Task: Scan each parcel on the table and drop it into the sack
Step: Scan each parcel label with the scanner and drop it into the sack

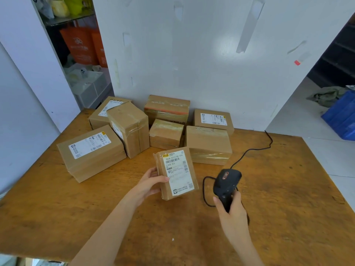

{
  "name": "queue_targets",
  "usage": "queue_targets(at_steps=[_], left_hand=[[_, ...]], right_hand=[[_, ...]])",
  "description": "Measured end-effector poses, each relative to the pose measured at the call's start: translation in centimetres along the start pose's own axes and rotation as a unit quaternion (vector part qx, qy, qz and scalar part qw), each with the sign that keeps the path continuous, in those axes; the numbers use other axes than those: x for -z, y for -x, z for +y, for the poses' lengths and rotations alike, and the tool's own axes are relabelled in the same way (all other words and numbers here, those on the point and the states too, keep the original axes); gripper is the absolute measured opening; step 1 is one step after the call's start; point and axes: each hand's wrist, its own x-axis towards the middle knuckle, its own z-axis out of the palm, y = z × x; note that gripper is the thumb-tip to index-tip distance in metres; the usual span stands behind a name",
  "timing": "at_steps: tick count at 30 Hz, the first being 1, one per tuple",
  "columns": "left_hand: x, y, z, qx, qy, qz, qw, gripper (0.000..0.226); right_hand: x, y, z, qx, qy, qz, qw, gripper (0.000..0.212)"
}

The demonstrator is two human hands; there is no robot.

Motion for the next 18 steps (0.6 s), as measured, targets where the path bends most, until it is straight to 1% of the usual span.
queue_targets(at_steps=[3,5,7,10,15,17,18], left_hand=[[0.6,0.2,-0.2,0.003,0.005,0.006,1.000,0.079],[0.8,0.5,-0.4,0.006,0.012,0.006,1.000,0.080],[0.9,0.9,-0.5,0.007,0.016,0.009,1.000,0.082],[1.0,1.6,-0.8,0.007,0.019,0.016,1.000,0.088],[0.8,2.7,-1.5,0.004,0.022,0.022,0.999,0.086],[0.3,3.1,-1.7,0.009,0.026,0.033,0.999,0.089],[0.0,3.4,-1.8,0.012,0.027,0.037,0.999,0.090]], right_hand=[[0.1,-2.3,4.2,-0.034,0.131,0.016,0.991,0.041],[0.0,-3.4,6.2,-0.055,0.205,0.002,0.977,0.046],[-0.1,-4.1,7.4,-0.075,0.252,-0.013,0.965,0.055],[-0.5,-4.8,8.4,-0.083,0.288,-0.028,0.954,0.063],[-0.9,-5.0,8.8,-0.082,0.340,-0.030,0.936,0.061],[-0.6,-4.8,8.4,-0.100,0.359,-0.026,0.927,0.070],[-0.5,-4.7,8.0,-0.089,0.355,-0.011,0.930,0.077]])
